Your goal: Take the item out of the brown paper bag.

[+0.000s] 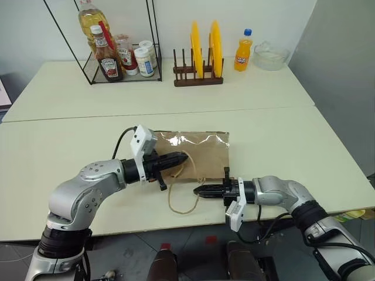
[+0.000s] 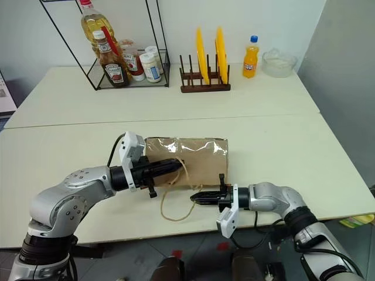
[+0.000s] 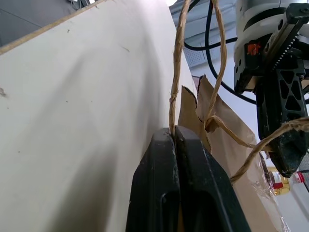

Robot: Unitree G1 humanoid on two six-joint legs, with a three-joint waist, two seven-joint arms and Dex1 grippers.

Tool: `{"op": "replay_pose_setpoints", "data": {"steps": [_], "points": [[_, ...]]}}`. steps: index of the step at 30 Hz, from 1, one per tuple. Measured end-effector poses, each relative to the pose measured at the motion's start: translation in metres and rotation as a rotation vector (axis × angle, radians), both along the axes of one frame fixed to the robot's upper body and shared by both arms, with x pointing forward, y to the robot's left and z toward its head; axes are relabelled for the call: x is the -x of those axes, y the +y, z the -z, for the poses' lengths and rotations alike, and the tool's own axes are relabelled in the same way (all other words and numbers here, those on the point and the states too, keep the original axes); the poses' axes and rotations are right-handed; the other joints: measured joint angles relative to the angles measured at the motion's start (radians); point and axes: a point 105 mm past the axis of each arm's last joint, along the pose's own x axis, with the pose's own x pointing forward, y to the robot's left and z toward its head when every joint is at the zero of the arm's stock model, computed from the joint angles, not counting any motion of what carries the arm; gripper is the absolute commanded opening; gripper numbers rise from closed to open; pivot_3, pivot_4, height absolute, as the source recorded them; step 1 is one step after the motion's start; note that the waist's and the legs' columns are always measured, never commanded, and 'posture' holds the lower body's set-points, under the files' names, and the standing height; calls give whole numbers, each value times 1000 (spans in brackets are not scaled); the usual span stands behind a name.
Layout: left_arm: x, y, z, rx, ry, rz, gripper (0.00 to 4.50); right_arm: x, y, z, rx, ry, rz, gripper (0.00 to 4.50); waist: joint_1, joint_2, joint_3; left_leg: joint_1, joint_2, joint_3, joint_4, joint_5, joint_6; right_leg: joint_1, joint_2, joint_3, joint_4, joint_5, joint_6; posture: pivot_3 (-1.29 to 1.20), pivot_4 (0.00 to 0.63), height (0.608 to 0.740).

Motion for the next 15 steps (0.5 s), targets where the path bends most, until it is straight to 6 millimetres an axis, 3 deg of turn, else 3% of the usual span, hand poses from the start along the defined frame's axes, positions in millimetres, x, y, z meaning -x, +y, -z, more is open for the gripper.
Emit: {"op": "replay_pose_setpoints", "data": {"steps": [7, 12, 15], "points": [[-23, -1, -17, 71, 54, -88, 0, 4, -7, 7, 73, 64, 32, 49, 4, -1, -1, 1, 0, -1, 0, 0, 0, 3, 0, -1, -2, 0, 0, 0, 150, 740], [-40, -8, -53, 152, 52, -113, 0, 3, -10, 13, 131, 80, 48, 49, 8, -3, -2, 12, -1, -3, -1, 0, 0, 16, 0, -1, -6, -1, 1, 0, 150, 740], [-44, -11, -59, 159, 76, -119, 0, 4, -12, 16, 159, 71, 41, 49, 11, -3, -2, 11, -1, -4, -1, 0, 0, 17, 0, -1, -6, -1, 1, 0, 150, 740]]}}
